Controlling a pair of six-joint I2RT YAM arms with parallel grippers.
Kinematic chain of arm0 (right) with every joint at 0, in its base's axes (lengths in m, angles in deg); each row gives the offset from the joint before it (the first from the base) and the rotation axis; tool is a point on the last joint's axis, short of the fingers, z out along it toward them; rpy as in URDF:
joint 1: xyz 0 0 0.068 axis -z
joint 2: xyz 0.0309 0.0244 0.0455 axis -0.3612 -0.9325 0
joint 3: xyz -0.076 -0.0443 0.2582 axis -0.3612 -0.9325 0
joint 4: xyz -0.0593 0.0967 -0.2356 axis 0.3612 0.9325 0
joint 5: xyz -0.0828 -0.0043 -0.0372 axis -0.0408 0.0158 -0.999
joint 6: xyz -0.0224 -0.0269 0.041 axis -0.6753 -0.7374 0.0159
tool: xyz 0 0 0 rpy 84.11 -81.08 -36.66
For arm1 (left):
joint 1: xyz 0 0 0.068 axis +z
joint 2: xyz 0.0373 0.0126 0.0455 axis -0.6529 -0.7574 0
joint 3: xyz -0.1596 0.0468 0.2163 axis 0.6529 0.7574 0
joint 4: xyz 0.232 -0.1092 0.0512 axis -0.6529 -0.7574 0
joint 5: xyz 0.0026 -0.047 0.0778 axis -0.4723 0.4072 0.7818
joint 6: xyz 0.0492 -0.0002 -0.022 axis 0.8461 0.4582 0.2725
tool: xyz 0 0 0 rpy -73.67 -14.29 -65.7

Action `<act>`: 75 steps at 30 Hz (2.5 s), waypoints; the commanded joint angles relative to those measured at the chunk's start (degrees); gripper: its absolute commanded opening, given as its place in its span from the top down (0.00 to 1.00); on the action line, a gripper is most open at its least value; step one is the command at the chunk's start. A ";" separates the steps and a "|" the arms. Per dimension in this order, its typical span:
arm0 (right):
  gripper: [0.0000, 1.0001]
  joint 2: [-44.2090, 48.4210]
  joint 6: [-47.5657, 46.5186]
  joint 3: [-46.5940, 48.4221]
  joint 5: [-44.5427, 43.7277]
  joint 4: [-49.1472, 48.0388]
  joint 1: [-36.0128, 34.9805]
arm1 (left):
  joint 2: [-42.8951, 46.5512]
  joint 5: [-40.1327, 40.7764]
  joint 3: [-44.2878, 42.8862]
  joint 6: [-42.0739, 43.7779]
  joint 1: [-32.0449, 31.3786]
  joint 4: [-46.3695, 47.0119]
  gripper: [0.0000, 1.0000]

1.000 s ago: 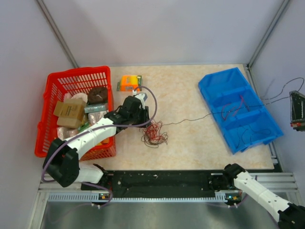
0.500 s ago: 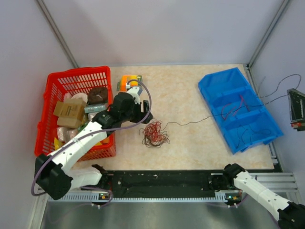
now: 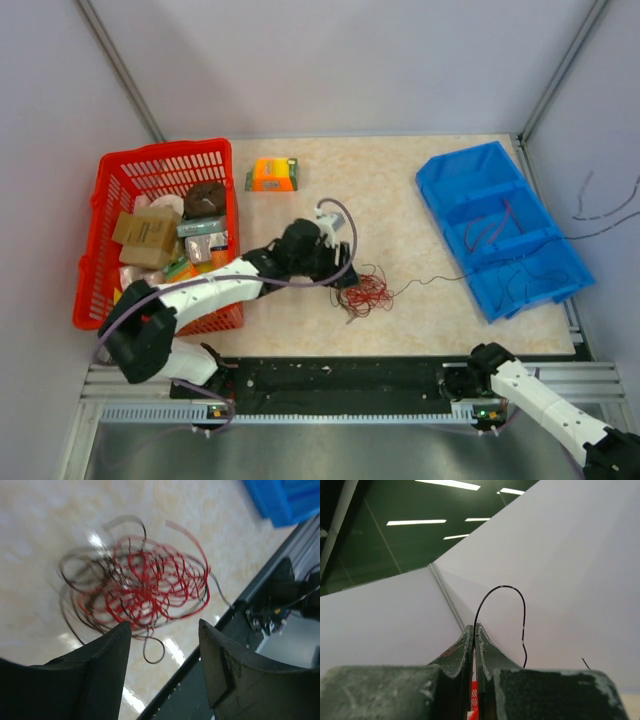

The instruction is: Untangle the cables

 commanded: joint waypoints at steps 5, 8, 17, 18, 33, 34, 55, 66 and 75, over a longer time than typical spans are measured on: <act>1.00 -4.62 2.71 0.91 3.91 -2.34 -0.44 | -10.40 -0.62 2.15 -9.04 -9.81 14.53 0.40; 1.00 -4.97 3.06 2.58 5.40 -2.60 -0.44 | -16.91 6.05 -3.37 -10.78 -9.65 5.51 0.41; 1.00 -1.38 0.69 10.75 4.18 -1.55 -0.44 | -19.21 11.87 -4.79 -12.90 0.89 0.39 0.34; 1.00 -0.76 0.43 10.67 4.00 -1.55 -0.44 | -19.13 11.79 -5.41 -12.55 2.03 -0.58 0.34; 1.00 -0.84 -6.24 -1.10 -6.61 0.92 -0.44 | -2.44 21.37 -5.59 -2.36 8.55 -10.08 0.31; 1.00 -1.10 -6.60 -2.85 -8.55 0.92 -0.53 | -0.95 20.32 -5.50 -1.57 8.55 -10.17 0.31; 1.00 -19.64 4.92 -63.15 13.06 -3.65 -2.19 | 12.25 3.60 -22.02 10.91 8.55 -13.86 0.28; 0.98 -31.33 8.34 -64.91 -0.39 -14.01 -2.28 | 17.87 8.53 -14.40 17.15 8.46 -9.91 0.28; 0.91 -43.90 4.91 -64.39 -5.49 -31.23 -2.20 | 22.35 11.08 -7.70 20.59 6.97 -6.21 0.29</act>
